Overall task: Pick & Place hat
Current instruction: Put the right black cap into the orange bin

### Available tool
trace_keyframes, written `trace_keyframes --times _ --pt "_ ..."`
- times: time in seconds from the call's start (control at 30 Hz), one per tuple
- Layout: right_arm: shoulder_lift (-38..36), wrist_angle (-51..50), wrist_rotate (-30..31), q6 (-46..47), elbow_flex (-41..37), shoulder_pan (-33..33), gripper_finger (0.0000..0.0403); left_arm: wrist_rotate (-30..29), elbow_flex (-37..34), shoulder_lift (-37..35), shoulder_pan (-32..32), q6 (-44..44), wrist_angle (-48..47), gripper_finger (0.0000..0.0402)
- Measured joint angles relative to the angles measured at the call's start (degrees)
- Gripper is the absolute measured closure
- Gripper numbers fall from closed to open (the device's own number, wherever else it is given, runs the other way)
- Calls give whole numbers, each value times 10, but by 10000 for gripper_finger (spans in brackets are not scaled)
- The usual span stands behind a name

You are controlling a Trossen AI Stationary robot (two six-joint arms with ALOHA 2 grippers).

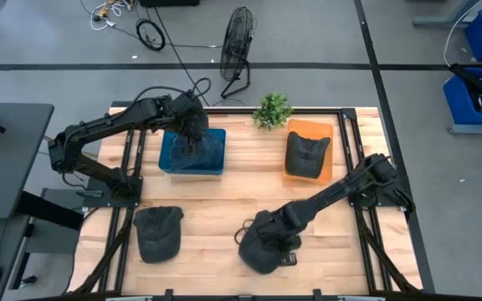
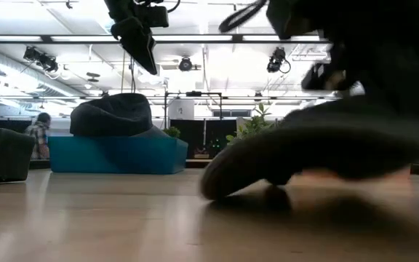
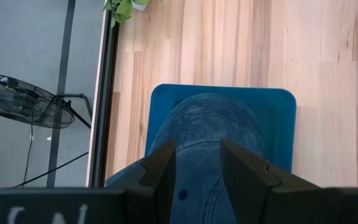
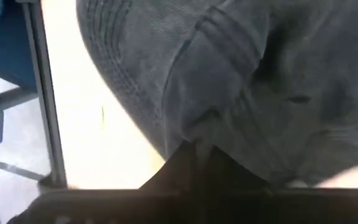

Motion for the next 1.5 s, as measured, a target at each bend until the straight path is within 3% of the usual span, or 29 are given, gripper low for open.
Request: trace_keyframes --times 0.1,0.27,0.4,0.57,0.67,0.9,1.07,1.2,1.5 --pt "-26 -104 44 -7 43 -13 396 0 0 0 0 0 1 274" --pt "-76 -299 199 -29 107 -29 396 0 0 0 0 0 6 274" --pt "-123 -403 315 -37 113 -31 399 0 0 0 0 1 9 274" --pt "-195 -394 388 -262 58 -36 400 0 0 0 0 1 10 274" --pt "-226 -395 435 -343 6 -51 400 0 0 0 0 1 14 274" --pt "-288 -393 458 -369 -114 -138 401 0 0 0 0 1 16 274" --pt "-319 -352 524 -420 -191 -205 401 0 0 0 0 1 33 274" --pt "-327 -278 549 -554 -257 -244 401 0 0 0 0 1 40 274" --pt "-327 -51 551 -661 -374 -292 396 0 0 0 0 1 40 274"
